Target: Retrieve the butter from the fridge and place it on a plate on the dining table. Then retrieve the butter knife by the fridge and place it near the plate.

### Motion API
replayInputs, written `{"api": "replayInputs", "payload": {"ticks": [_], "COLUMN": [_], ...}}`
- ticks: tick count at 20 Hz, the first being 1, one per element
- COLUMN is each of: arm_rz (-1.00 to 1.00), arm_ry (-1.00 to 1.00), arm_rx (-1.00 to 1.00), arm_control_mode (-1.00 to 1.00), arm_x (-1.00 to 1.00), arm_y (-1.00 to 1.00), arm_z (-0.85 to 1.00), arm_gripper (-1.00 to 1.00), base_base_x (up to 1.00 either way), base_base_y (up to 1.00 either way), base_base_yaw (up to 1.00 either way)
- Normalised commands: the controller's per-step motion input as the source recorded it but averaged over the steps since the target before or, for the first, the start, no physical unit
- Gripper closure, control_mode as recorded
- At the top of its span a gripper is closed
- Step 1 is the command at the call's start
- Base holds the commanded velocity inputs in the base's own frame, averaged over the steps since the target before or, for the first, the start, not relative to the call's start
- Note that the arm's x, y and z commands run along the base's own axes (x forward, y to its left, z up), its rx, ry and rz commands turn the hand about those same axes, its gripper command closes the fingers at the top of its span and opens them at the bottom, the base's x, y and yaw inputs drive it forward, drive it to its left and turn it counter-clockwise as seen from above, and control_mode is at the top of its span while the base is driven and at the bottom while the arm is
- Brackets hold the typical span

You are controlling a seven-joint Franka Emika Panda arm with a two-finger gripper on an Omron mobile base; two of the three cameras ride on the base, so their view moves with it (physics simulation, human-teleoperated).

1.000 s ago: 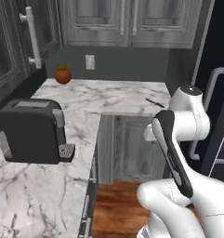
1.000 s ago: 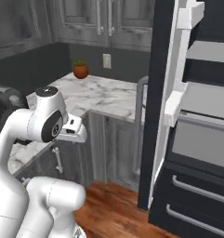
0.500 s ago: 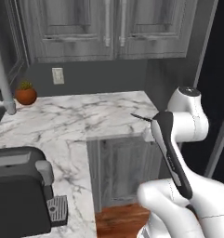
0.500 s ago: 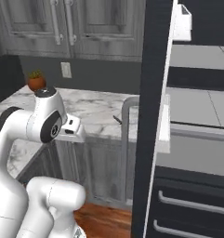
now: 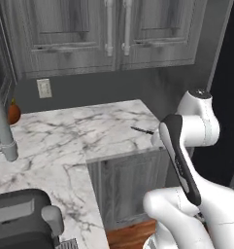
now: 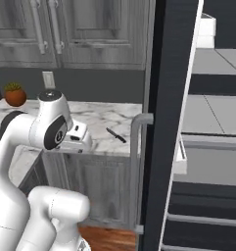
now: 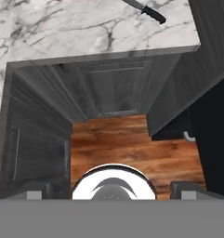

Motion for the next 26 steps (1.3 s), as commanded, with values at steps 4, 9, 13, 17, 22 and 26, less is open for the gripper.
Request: {"api": "replayInputs", "payload": {"ticks": [4,9,13,17,22,26], "arm_rz": [0.00,0.00,0.00,0.00,0.00,-0.01], "arm_ry": [0.00,0.00,0.00,0.00,0.00,0.00], "arm_rx": [0.00,0.00,0.00,0.00,0.00,0.00], "arm_control_mode": [1.00,1.00,1.00,1.00,1.00,-1.00], "arm_x": [0.00,0.00,0.00,0.00,0.00,0.14], "arm_y": [0.00,0.00,0.00,0.00,0.00,0.00], "arm_z": [0.00,0.00,0.00,0.00,0.00,-0.03], "arm_gripper": [-1.00,-1.00,-1.00,-1.00,-1.00,-1.00], "base_base_x": [0.81,0.65,0.09,0.06,0.19,0.07], "base_base_y": [-0.06,-0.11,-0.32,-0.15,0.00,0.00], "base_base_yaw": [0.09,0.08,0.00,0.00,0.00,0.00]}}
